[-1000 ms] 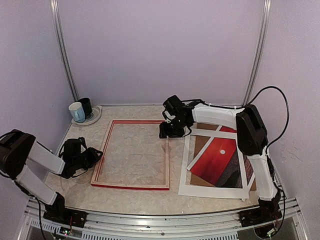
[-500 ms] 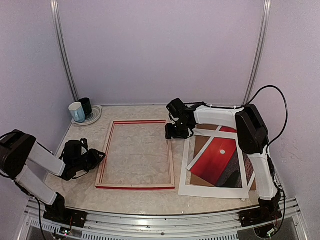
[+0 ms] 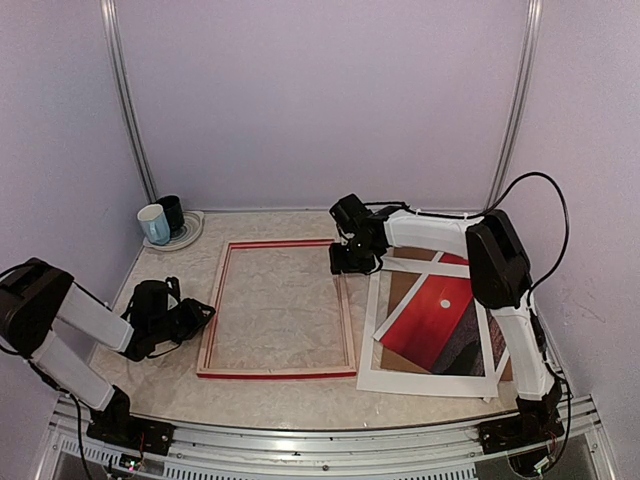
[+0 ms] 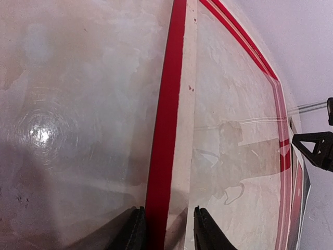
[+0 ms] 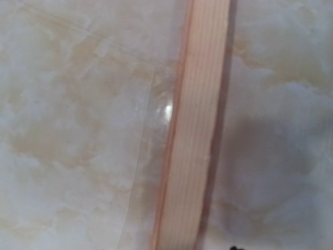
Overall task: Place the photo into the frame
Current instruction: Place the glass panel at the frame body.
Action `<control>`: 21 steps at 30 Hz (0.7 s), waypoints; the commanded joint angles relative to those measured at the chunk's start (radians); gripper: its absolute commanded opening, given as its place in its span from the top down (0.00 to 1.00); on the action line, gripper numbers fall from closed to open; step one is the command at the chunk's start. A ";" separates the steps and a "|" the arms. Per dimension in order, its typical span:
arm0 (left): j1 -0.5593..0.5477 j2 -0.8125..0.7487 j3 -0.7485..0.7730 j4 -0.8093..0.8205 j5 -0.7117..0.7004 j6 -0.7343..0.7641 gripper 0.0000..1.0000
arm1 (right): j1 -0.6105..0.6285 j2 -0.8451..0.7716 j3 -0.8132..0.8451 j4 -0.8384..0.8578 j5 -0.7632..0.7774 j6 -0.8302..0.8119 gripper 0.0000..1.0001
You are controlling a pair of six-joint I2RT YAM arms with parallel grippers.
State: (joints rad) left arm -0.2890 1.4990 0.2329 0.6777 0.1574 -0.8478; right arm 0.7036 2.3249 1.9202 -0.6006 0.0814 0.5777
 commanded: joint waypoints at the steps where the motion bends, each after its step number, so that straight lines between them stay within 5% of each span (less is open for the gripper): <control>1: -0.030 0.032 0.004 -0.157 -0.046 0.016 0.67 | -0.006 0.049 0.030 -0.027 0.031 0.004 0.50; 9: -0.054 0.034 0.049 -0.257 -0.147 0.060 0.68 | -0.006 0.044 0.019 -0.018 0.049 0.005 0.52; 16: -0.188 -0.057 0.166 -0.475 -0.470 0.112 0.63 | -0.006 -0.017 -0.020 0.038 -0.048 0.005 0.48; 21: -0.200 -0.094 0.297 -0.644 -0.554 0.106 0.63 | -0.008 -0.101 -0.062 0.044 -0.074 -0.010 0.46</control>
State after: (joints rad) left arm -0.4820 1.4532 0.4446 0.2260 -0.2493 -0.7578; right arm 0.7036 2.3421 1.8900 -0.5743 0.0418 0.5785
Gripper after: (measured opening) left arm 0.366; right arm 0.541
